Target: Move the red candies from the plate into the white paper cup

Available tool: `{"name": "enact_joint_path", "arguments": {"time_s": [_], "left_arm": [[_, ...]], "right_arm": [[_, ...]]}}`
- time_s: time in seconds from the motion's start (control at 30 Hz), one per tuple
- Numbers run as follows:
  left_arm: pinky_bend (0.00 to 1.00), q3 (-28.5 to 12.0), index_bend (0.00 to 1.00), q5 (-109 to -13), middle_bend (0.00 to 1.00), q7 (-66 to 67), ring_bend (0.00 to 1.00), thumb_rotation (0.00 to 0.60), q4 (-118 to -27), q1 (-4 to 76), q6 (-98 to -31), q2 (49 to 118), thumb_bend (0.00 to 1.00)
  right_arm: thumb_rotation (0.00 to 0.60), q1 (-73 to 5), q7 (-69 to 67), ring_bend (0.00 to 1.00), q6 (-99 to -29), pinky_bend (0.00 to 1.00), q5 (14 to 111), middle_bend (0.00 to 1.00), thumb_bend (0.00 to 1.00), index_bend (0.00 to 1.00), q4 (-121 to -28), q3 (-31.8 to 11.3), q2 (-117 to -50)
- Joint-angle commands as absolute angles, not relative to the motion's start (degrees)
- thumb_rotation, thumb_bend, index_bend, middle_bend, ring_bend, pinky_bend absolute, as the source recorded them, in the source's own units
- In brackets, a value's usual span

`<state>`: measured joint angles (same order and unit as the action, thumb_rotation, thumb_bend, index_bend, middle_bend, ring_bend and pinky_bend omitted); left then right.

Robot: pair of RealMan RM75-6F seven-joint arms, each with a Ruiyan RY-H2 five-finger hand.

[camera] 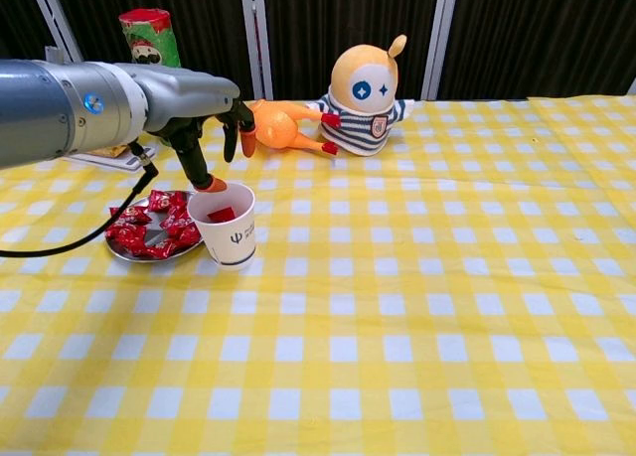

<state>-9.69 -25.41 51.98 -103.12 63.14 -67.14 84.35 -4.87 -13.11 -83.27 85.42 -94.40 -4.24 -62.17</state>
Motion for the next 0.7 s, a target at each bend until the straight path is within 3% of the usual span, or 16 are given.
{"name": "enact_joint_path", "arguments": {"time_s": [0.03,0.3,0.7], "left_arm": [[0.89,-9.38,0.30,-25.36,0.32,51.99,0.88,0.600,-103.58,62.71,-67.38,83.18,0.28],[0.89,-7.00,0.24,-21.18,0.26,53.13,0.88,0.600,-102.49,61.40,-66.16,80.42,0.25],[0.89,-4.57,0.24,-16.03,0.25,55.53,0.88,0.600,-98.84,62.63,-61.76,81.48,0.25]], "right_arm": [[0.600,-4.86,-13.18,0.00,-83.32,0.00,85.39,0.00,0.41,0.00,-94.38,-4.28,-62.15],[0.600,-4.97,-13.26,0.00,-83.14,0.00,85.55,0.00,0.41,0.00,-94.39,-4.21,-62.15],[0.600,-5.02,-13.47,0.00,-82.93,0.00,85.18,0.00,0.41,0.00,-94.30,-4.33,-62.15]]}}
